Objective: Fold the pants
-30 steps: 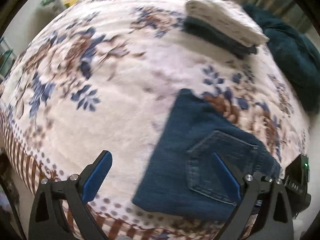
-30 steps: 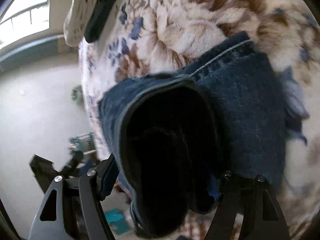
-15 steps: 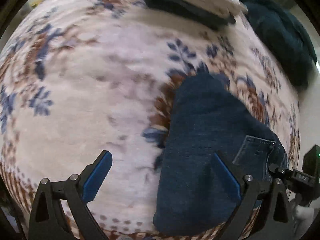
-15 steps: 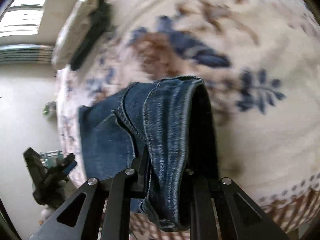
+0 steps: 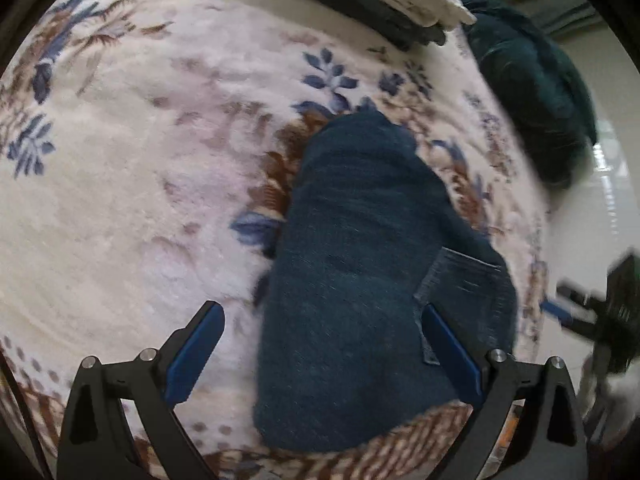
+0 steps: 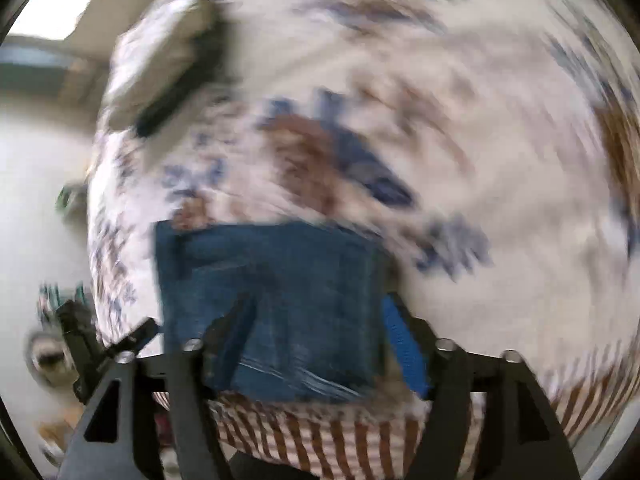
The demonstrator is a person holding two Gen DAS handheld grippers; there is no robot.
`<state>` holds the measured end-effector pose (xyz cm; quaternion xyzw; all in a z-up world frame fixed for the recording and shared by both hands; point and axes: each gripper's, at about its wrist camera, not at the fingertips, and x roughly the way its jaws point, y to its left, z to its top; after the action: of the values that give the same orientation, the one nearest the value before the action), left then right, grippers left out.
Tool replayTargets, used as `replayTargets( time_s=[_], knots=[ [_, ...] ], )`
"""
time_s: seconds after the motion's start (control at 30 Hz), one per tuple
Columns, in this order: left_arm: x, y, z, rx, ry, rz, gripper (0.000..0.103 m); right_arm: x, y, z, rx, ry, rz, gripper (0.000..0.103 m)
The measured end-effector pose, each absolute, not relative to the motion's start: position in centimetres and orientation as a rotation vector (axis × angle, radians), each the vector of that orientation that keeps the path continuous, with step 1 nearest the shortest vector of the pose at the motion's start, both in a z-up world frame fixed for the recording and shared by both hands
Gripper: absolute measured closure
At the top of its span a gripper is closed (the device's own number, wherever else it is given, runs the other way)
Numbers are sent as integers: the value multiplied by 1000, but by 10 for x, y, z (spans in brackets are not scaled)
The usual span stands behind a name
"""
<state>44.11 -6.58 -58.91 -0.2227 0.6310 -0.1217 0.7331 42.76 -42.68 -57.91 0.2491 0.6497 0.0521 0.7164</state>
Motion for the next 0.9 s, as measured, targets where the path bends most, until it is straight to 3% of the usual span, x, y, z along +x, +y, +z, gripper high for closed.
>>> replayTargets(
  time_s=[0.37,0.47,0.5,0.57,0.6,0.67,0.7,0.77,0.9],
  knots=[
    [452,-78,-632,-532,1475,-419,2,590,-201,-661,330,1792,493,26],
    [448,-85,-641,-498,1484,-481,13,607,-166,-687,252,1886,563,27],
    [447,-88,-641,-486,1478,-498,25,609,-153,-697,209,1917,584,39],
    [445,-90,-640,-433,1464,-514,32,612,-134,-713,120,1953,579,59],
    [444,-90,-639,-423,1456,-519,38,616,-133,-715,137,1952,543,76],
    [439,-87,-635,-416,1433,-539,42,630,-148,-721,290,1946,450,86],
    [434,-86,-634,-409,1438,-545,43,638,-160,-723,391,1932,401,103],
    [428,-86,-634,-406,1445,-557,43,657,-190,-725,570,1876,299,102],
    [437,-79,-638,-474,1475,-550,42,660,-174,-710,494,1924,452,100]
  ],
)
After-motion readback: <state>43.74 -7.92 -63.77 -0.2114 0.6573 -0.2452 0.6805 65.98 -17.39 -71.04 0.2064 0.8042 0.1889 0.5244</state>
